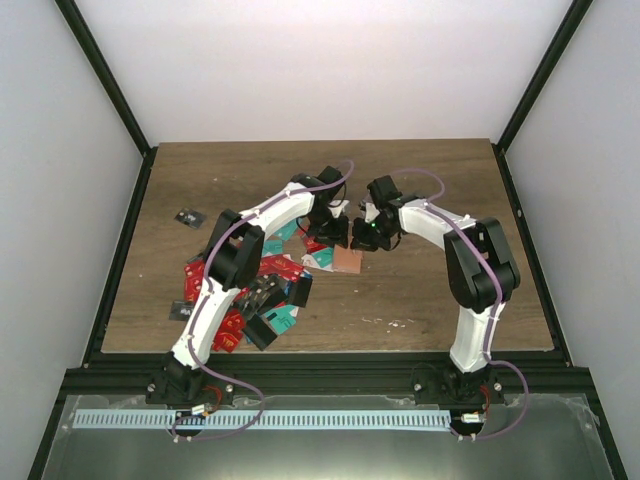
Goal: Put the credit cards into the card holder
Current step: Close the card holder at the center of the board.
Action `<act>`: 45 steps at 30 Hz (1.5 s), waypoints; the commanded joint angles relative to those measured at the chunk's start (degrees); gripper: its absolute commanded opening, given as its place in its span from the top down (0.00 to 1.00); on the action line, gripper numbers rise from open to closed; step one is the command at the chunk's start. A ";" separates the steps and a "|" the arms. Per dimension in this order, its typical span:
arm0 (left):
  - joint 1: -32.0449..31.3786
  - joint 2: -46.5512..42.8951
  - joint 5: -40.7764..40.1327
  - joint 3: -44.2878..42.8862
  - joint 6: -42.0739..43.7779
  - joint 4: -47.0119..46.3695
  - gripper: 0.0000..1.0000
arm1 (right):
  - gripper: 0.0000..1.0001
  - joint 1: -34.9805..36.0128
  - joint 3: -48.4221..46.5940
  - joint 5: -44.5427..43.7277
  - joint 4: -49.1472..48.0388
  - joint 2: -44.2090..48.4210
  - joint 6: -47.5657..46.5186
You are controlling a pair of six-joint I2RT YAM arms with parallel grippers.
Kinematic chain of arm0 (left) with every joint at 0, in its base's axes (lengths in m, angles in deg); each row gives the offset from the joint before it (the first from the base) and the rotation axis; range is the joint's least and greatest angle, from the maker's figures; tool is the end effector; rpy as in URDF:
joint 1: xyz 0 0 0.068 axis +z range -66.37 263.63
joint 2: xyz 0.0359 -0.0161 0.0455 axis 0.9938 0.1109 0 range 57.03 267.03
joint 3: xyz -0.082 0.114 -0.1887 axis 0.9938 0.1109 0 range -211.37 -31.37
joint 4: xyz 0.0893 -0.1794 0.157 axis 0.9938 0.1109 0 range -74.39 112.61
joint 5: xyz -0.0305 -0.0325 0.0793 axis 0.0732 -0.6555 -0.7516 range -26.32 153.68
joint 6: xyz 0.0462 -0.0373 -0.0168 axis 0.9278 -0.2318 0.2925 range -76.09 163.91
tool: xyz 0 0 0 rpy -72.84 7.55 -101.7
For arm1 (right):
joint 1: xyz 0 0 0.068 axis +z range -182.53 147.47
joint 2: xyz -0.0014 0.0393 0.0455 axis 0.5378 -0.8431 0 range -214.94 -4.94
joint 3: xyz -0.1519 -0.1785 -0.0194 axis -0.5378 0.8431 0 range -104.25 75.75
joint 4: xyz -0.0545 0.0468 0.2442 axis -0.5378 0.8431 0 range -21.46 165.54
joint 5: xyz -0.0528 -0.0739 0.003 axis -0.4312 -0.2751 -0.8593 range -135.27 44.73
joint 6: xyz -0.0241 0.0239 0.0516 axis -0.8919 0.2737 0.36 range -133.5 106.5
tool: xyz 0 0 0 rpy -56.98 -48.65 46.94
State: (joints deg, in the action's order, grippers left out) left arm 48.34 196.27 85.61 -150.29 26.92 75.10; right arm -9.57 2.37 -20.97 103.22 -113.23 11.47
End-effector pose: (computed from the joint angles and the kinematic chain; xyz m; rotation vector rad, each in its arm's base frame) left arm 0.3612 -0.2770 0.1187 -0.5391 -3.0145 0.6528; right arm 0.3243 0.1582 0.1312 -0.0612 2.8892 0.7791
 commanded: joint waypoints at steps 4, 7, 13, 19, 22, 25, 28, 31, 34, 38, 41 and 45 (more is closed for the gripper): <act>-0.40 0.44 -1.00 2.45 -1.54 -1.61 0.62 | 0.99 1.38 0.18 -2.92 -1.71 -1.11 2.16; -0.41 0.38 -0.71 2.41 -1.64 -1.61 0.62 | 0.99 1.59 -0.13 -5.16 -1.45 -1.19 2.47; -0.38 0.08 -0.65 2.50 -1.98 -1.83 0.62 | 0.99 2.92 -1.00 -9.36 0.13 -1.87 2.30; -0.40 -0.05 -0.43 2.70 -2.21 -2.03 0.62 | 0.99 4.27 -1.84 -11.35 0.27 -3.14 2.24; -0.40 -0.24 -0.08 2.86 -2.25 -2.09 0.62 | 0.99 4.46 -2.41 -12.70 0.23 -3.53 2.50; -0.40 -0.54 0.45 3.38 -2.39 -2.54 0.62 | 0.99 4.48 -2.93 -13.77 0.30 -3.91 2.50; -0.40 -1.14 1.99 4.21 -2.89 -3.34 0.62 | 0.99 4.74 -2.73 -14.30 0.17 -4.31 2.72; -0.40 -2.30 3.77 5.17 -3.66 -4.24 0.61 | 0.99 5.71 -2.43 -14.59 0.04 -4.95 3.08; -0.08 -3.60 4.42 5.41 -4.12 -4.63 0.58 | 0.99 6.66 -1.69 -14.76 -0.37 -5.54 3.47; 1.22 -6.08 6.25 6.01 -4.91 -5.43 0.54 | 0.99 7.18 -0.91 -15.49 -0.70 -6.30 3.70; 2.59 -8.78 6.50 7.26 -5.11 -5.86 0.53 | 0.99 7.24 -0.80 -16.60 -0.77 -6.62 3.68; 4.26 -13.09 6.80 11.86 -4.28 -7.18 0.52 | 0.99 7.18 -0.95 -17.34 -0.73 -6.77 3.76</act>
State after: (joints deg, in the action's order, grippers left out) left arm 50.86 189.36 90.66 -141.54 22.57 69.72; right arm -3.71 0.51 -35.12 103.61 -115.44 14.64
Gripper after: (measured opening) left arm 0.478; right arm 0.024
